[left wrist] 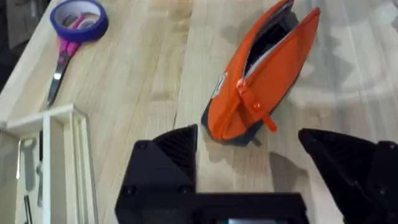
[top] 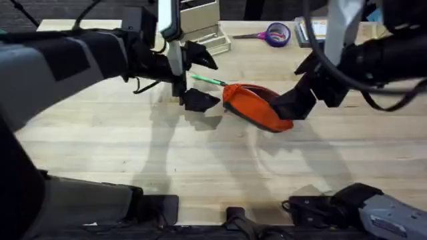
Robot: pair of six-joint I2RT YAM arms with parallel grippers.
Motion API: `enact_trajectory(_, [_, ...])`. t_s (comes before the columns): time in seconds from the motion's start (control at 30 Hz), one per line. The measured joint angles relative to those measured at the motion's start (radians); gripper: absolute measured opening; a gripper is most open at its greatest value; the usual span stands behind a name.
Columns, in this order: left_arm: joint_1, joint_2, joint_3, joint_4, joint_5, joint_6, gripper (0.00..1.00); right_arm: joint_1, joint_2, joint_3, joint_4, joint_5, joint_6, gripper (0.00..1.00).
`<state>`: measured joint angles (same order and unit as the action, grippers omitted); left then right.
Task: Unzip the bag, pick up the pens from the table one at a time and place them inside, then zip the bag closed.
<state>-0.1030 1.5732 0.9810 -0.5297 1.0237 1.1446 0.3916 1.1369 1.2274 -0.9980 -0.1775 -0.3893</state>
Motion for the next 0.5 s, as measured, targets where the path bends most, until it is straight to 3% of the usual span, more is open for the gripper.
enact_trajectory(0.17, [0.029,-0.011,0.0,-0.044,0.0,0.0,0.993,0.0,0.071,0.046,-0.054,0.031,0.0,0.997])
enact_trajectory(0.5, [0.036,-0.011,0.0,-0.058,-0.001,0.0,0.993,0.0,0.074,0.049,-0.054,0.047,0.0,0.998])
